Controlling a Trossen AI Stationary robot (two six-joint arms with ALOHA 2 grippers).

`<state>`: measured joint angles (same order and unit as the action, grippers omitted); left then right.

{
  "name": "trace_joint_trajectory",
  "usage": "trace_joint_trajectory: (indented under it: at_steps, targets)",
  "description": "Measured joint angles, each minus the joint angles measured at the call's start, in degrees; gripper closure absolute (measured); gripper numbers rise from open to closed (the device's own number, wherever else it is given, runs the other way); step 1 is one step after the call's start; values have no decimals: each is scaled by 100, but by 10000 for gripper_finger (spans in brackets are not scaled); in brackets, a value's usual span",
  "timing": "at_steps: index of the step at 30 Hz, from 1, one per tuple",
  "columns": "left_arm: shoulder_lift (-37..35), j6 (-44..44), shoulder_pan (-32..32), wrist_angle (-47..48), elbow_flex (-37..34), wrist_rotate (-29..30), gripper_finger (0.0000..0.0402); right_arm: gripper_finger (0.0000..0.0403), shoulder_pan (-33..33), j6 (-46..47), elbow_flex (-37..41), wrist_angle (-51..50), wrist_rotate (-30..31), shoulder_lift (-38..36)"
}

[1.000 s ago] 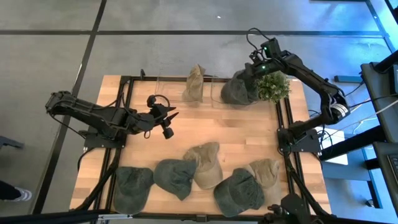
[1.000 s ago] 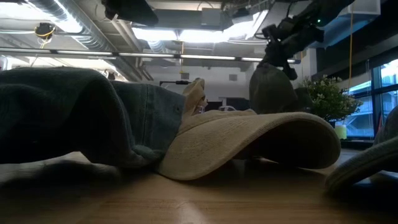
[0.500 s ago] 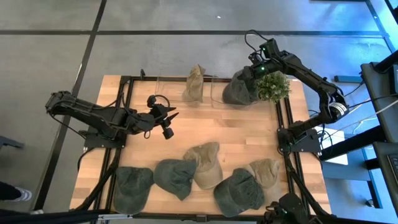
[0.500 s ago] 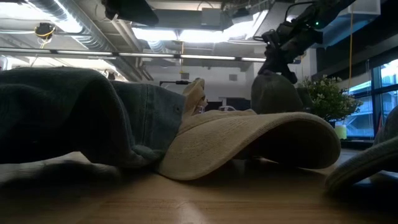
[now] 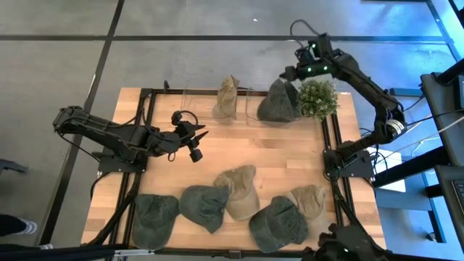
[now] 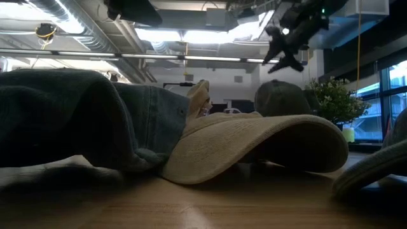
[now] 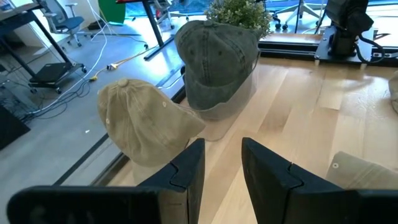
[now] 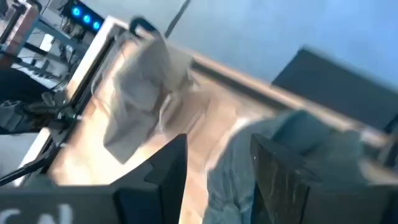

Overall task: Pick & Place hat
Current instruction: Put the black cap into the right transparent bin

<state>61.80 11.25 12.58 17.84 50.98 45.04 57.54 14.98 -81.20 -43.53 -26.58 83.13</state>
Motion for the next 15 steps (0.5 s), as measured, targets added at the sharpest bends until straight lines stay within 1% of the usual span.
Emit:
trace_joint_trajectory:
  at_steps: [3,6,10,15]
  targets:
    - [0,0,0,15,0,0,300,225,-6,-187,-670,-323,274,-3]
    - [0,0,4,55,0,-64,300,226,-149,-529,-1316,-598,323,-9]
    - [0,2,5,87,0,-711,300,225,-705,-973,-1850,-802,359,-96]
    - [0,4,7,90,0,-1541,300,225,-1752,-954,-1790,-866,457,-228]
